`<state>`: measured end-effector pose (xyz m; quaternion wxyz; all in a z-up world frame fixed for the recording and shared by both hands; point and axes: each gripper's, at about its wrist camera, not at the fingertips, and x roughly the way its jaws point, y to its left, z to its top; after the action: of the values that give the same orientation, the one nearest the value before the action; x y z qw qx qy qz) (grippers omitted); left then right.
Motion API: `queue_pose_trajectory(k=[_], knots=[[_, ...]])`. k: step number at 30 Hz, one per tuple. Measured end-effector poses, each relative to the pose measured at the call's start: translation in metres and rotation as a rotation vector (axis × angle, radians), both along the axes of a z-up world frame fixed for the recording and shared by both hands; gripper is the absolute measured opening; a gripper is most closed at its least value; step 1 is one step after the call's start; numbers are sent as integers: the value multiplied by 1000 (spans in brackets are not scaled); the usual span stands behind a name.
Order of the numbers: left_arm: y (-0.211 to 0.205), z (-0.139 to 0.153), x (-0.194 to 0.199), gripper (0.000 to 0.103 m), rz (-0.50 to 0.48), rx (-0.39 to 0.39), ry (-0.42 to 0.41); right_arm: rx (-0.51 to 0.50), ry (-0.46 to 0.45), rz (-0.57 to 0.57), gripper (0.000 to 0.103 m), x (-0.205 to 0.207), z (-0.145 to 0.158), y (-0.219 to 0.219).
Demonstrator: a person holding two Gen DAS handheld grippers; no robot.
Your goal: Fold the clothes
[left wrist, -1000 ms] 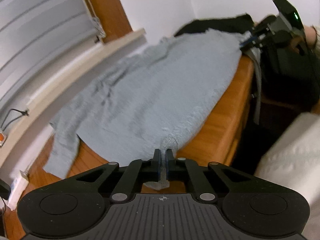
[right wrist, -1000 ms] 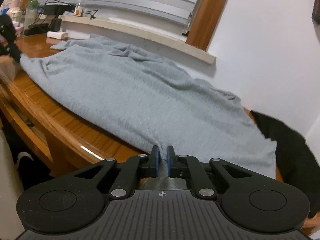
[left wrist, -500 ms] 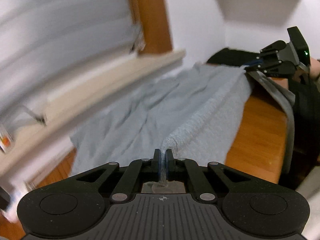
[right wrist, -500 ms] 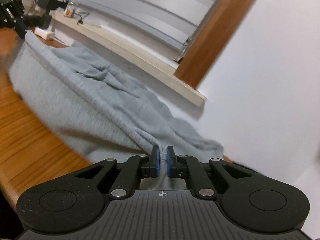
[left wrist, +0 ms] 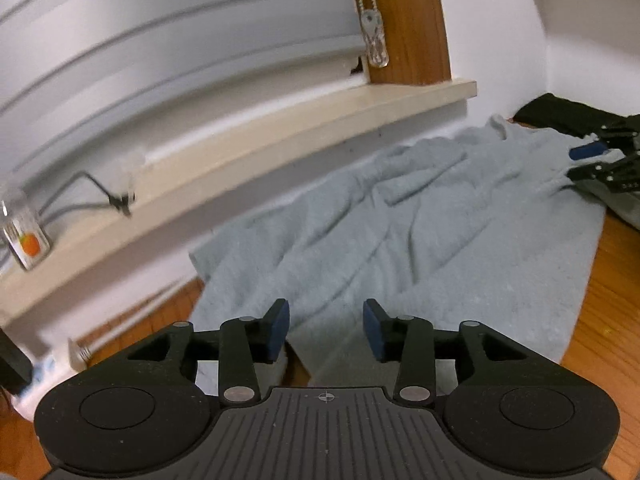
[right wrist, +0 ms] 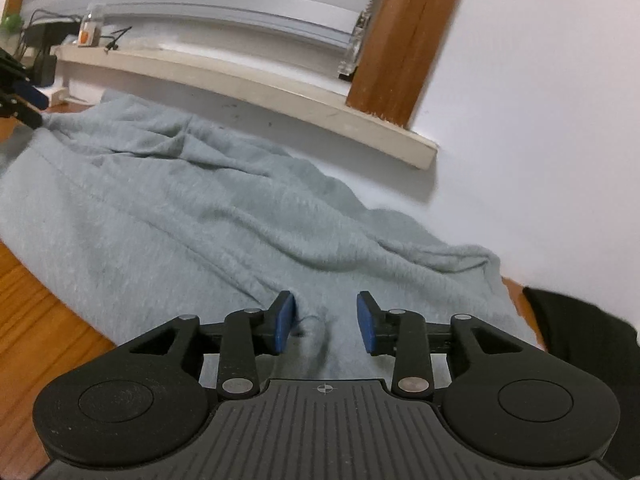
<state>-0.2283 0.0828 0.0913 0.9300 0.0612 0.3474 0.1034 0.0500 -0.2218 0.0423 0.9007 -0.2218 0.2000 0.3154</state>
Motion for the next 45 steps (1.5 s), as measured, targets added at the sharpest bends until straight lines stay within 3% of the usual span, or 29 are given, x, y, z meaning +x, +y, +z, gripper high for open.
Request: queue_pose_trajectory(k=[5,8,10,12,13,14,15,16,17,21,22,24,27,32,36,39,45], knots=[[-9,-4,6,48,-30,44,21,33,42,47,35,-11,1,-7],[-8,-12,-2,63,-77,15,62,30,63,73,39,-19,2,-10],[-3,-16,-7,64,-88,-5,73,10,92,99,47,-23,2,-11],[3,-19,-7,64,-89,-36,72,7,98,85,49,-21,2,-13],[6,-20,-6,62,-91,-51,68,9,98,75,47,-19,3,-14],[8,-21,-6,52,-95,-69,65,10,98,65,42,-17,4,-15],[10,-21,-5,45,-100,-86,62,11,99,54,22,-15,5,-16],[12,-21,-4,21,-110,-103,59,13,99,44,7,-13,5,-17],[12,-20,-4,12,-115,-115,52,14,99,34,4,-12,6,-19],[11,13,-15,12,-60,-93,-88,19,100,-7,4,-4,9,-24],[12,18,-12,12,-39,-73,-90,20,100,-18,4,-2,10,-25],[15,25,-5,14,1,-30,-80,23,101,-38,4,1,11,-27],[15,15,10,21,20,36,28,8,98,-63,4,6,6,-25],[9,12,0,50,15,21,-6,11,82,-111,5,12,-3,-25],[-9,7,-29,53,-39,-18,-27,-23,72,-120,7,15,-11,-23],[-30,-4,-58,61,-61,-14,-22,-25,66,-120,11,17,-17,-22],[-65,-25,-69,64,-79,155,53,4,59,-130,15,18,-21,-22]])
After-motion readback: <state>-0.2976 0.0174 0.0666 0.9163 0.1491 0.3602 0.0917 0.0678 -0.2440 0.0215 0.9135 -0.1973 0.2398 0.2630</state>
